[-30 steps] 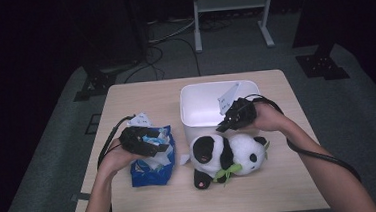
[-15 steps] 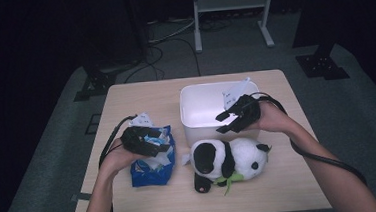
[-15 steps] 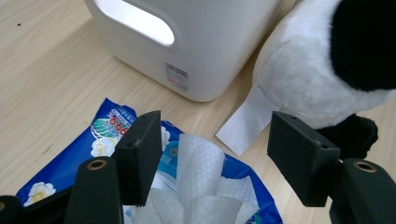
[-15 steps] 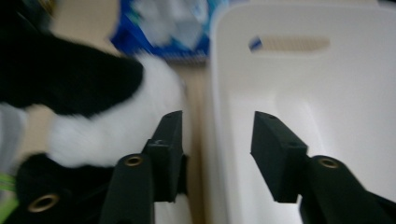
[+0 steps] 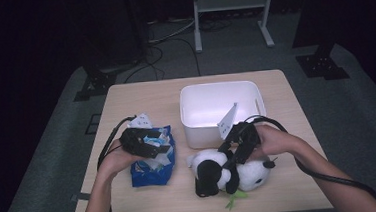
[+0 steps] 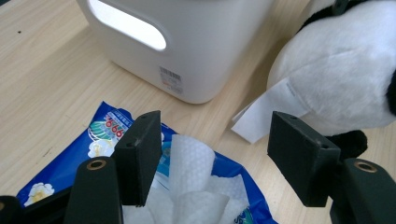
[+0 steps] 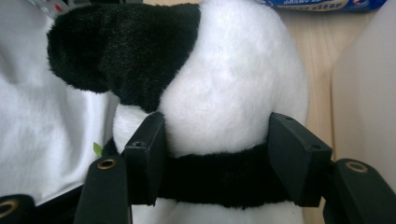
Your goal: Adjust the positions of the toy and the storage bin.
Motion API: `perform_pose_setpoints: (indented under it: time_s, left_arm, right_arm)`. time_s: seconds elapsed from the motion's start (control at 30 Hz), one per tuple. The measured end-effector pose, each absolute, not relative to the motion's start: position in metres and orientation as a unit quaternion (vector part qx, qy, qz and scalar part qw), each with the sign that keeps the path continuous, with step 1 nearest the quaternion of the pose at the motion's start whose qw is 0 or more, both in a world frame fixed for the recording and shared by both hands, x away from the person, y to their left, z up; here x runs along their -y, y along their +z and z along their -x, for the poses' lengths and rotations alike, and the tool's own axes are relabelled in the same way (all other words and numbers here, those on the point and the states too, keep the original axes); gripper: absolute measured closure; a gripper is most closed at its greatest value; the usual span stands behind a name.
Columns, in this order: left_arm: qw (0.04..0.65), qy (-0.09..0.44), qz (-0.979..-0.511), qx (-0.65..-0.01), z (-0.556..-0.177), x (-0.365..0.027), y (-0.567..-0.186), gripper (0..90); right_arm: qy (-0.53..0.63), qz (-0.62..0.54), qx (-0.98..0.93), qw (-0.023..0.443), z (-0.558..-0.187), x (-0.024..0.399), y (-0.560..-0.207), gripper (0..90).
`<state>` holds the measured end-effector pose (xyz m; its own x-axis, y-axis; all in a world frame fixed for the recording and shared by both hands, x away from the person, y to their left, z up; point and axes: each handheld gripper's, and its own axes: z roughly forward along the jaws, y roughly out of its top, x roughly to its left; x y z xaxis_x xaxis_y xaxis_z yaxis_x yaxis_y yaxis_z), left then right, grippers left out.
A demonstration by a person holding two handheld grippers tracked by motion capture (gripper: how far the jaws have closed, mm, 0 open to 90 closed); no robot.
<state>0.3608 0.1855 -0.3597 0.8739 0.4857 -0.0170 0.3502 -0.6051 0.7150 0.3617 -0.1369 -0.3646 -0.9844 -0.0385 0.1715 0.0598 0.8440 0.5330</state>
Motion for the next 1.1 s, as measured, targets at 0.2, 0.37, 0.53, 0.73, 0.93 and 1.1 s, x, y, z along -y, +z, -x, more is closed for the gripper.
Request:
perform_pose_setpoints:
  time_s: [0.2, 0.37, 0.53, 0.73, 0.93, 1.1]
  left_arm:
    - [0.378, 0.086, -0.892, -0.233, -0.362, -0.181, -0.361, 34.2]
    - [0.375, 0.084, -0.894, -0.229, -0.361, -0.179, -0.362, 34.2]
    - [0.375, 0.081, -0.894, -0.231, -0.363, -0.178, -0.363, 34.2]
    - [0.373, 0.078, -0.896, -0.230, -0.365, -0.177, -0.366, 34.2]
    - [0.371, 0.080, -0.896, -0.230, -0.364, -0.179, -0.365, 34.2]
    - [0.372, 0.082, -0.896, -0.230, -0.365, -0.180, -0.364, 33.7]
  right_arm:
    - [-0.292, 0.019, 0.952, 0.096, -0.368, 0.135, -0.377, 45.4]
    - [-0.302, 0.031, 0.947, 0.103, -0.369, 0.137, -0.385, 55.6]
    - [-0.303, 0.021, 0.950, 0.077, -0.365, 0.137, -0.379, 67.8]
    - [-0.313, 0.006, 0.948, 0.059, -0.363, 0.143, -0.369, 75.6]
    - [-0.315, -0.001, 0.948, 0.044, -0.361, 0.142, -0.364, 78.9]
    - [-0.315, -0.009, 0.948, 0.037, -0.359, 0.139, -0.361, 80.1]
